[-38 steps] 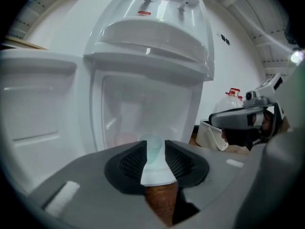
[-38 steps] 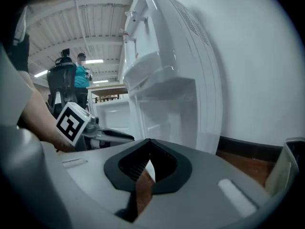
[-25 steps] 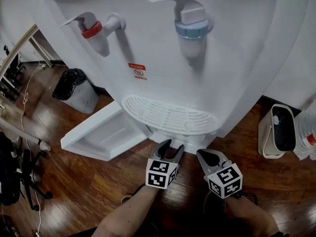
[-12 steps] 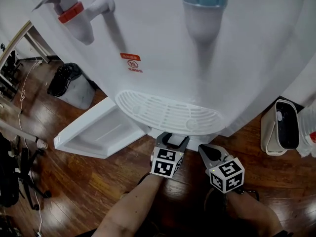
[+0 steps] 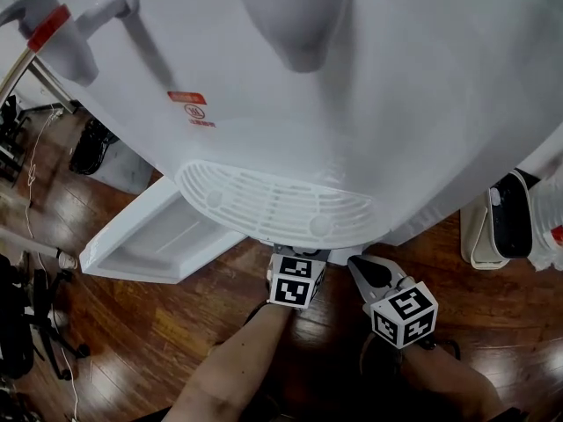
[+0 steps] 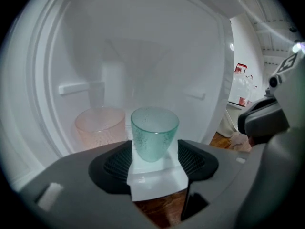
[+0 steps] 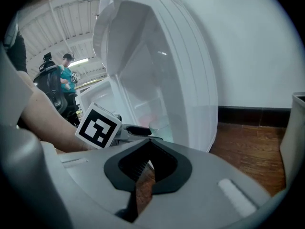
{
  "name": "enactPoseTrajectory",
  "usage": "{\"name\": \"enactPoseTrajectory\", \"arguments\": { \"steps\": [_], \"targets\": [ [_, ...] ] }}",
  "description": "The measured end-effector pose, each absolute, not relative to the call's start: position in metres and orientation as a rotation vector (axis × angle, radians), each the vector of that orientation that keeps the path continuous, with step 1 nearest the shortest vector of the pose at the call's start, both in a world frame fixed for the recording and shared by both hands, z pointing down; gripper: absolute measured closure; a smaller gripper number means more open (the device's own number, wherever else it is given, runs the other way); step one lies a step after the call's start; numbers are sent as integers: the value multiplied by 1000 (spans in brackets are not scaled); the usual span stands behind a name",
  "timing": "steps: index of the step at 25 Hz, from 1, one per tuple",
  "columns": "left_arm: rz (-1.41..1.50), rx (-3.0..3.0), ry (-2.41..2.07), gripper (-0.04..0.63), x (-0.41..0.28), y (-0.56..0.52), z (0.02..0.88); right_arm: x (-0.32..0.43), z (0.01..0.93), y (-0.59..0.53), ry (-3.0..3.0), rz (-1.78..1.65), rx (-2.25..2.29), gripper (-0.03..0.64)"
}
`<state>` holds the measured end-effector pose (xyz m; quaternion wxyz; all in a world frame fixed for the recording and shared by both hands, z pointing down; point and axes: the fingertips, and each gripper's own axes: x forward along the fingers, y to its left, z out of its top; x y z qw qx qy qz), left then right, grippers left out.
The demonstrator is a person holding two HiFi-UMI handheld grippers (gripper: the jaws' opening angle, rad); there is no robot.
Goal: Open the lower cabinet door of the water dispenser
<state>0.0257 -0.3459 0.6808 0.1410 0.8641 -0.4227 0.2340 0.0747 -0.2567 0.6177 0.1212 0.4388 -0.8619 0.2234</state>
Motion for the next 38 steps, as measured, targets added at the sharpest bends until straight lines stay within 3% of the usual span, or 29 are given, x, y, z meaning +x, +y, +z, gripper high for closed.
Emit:
{"name": "enactPoseTrajectory", "arguments": {
  "steps": [23,38],
  "targets": [
    [660,2440,-1327,245,41,-365,695,90,643,-240,-2482,748,1270,615],
    [682,2416,-1375,255,40,-372,699,91,643,-239,-2485,736,1266,615]
  ]
}}
